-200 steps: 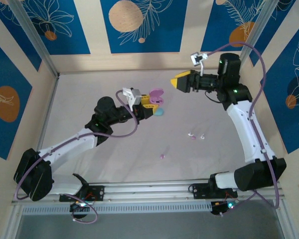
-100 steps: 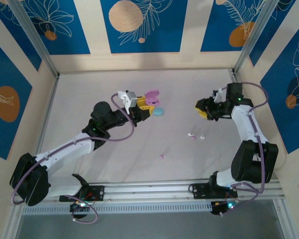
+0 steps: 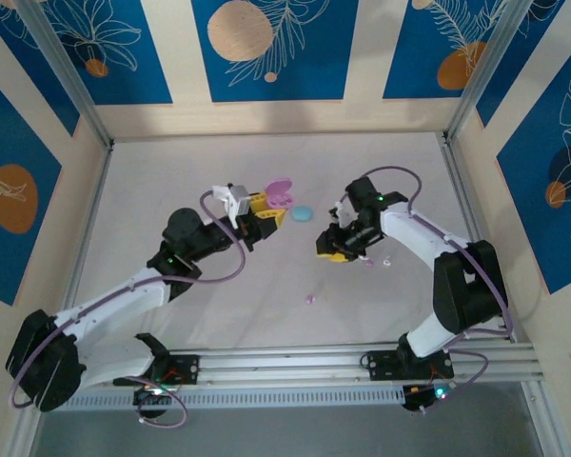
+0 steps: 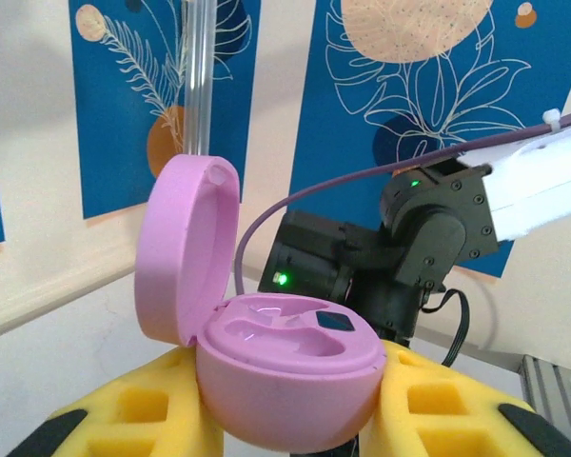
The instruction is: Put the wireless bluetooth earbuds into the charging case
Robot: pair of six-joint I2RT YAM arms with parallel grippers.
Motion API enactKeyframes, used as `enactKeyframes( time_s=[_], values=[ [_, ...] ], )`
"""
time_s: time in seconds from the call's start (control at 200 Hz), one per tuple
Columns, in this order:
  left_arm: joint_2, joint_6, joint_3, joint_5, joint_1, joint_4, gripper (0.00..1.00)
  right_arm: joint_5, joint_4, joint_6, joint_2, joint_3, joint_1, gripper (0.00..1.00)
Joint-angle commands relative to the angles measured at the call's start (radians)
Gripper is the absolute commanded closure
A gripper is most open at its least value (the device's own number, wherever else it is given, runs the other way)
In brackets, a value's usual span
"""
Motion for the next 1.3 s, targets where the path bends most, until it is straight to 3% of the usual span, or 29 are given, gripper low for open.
enactKeyframes(
  time_s=[0.0, 0.19, 0.45, 0.75, 1.296],
  values=[
    [-0.07, 0.006, -0.036, -0.045, -0.01, -0.022, 0.82, 0.023, 0.01, -0.056, 0.034, -0.004, 0.076, 0.58],
    [-0.178, 0.018, -0.089, -0.056, -0.011, -0.109, 0.82, 0.127, 0.047, -0.091, 0.098, 0.0, 0.204, 0.61],
    [-0.28, 0.019, -0.153, -0.095, -0.011, -0.167, 0.82, 0.199, 0.045, -0.119, 0.154, 0.004, 0.291, 0.61],
    [-0.271, 0.024, -0.17, -0.101, -0.012, -0.152, 0.82, 0.232, 0.063, -0.116, 0.18, -0.032, 0.319, 0.6],
    [-0.267, 0.018, -0.158, -0.107, -0.01, -0.146, 0.82, 0.174, 0.045, -0.109, 0.138, -0.109, 0.359, 0.6]
  ],
)
